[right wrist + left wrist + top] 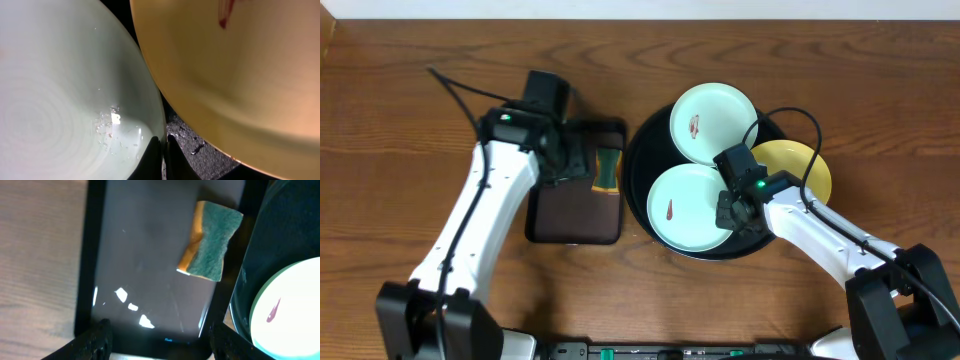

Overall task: Clean dirty plates on tray and stack at the side
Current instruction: 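Lower left gripper over the green-yellow sponge on the small tray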

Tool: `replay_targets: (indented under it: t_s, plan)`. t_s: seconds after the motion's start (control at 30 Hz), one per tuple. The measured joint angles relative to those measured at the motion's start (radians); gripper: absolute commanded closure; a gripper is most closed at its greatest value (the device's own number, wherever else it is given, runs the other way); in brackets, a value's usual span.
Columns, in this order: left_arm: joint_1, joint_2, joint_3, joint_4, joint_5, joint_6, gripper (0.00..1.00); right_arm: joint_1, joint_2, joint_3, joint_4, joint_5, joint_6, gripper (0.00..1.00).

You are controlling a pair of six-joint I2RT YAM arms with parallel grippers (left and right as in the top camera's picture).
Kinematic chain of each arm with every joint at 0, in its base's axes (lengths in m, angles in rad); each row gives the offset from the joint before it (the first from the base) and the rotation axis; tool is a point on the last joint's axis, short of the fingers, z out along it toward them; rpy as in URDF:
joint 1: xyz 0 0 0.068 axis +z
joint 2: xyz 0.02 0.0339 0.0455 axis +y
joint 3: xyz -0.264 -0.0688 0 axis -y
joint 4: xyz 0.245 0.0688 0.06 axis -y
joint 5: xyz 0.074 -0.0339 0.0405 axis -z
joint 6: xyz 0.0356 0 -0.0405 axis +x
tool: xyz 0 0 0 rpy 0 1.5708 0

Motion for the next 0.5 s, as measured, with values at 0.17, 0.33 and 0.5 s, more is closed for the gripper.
replay_targets:
  t_s: [0.17, 0.33, 0.5]
  plan:
    - [-0.032, 0.084, 0.0, 0.034, -0.019, 0.0, 0.36, 0.0, 0.0, -0.002, 0.005, 0.003, 0.003, 0.99]
    - [-0.044, 0.195, 0.0, 0.103, -0.027, 0.0, 0.35, 0.0, 0.0, -0.003, 0.011, 0.005, 0.003, 0.99]
    - [-0.059, 0.272, -0.001, 0.165, -0.022, 0.004, 0.35, 0.0, 0.0, -0.003, 0.011, 0.006, 0.003, 0.99]
